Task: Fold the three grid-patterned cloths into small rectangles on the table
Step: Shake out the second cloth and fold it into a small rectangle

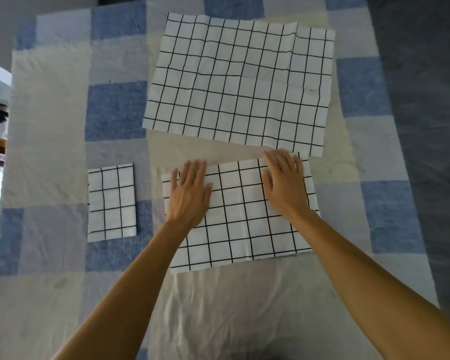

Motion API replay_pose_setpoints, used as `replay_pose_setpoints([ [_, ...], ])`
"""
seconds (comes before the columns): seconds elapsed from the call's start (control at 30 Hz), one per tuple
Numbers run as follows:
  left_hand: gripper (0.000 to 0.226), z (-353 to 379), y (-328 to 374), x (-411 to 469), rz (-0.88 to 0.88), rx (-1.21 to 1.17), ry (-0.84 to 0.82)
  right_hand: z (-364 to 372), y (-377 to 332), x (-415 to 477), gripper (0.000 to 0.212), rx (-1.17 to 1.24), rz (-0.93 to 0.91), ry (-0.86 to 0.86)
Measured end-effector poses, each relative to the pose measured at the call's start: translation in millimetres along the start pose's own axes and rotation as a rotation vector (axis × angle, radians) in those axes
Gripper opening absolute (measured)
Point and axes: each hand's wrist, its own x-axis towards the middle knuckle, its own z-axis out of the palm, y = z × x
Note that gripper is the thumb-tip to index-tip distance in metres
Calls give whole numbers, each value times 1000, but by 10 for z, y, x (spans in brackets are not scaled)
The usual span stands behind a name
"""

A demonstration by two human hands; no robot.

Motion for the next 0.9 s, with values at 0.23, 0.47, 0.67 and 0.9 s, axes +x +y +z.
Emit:
replay_pose_setpoints([
  [0.23, 38, -40, 536, 470, 182, -91, 84, -14, -209, 249, 44, 48, -64, -54],
  [0.47, 32, 11, 432, 491, 112, -236, 126, 26, -165, 335, 27, -1, -71, -38],
  [0.67, 15, -18, 444, 463, 74, -289, 116, -13, -186, 309, 25, 30, -82, -92],
  [0.9, 14, -327, 451, 300, 23, -393, -12, -320, -326, 212, 21, 36, -104, -160],
])
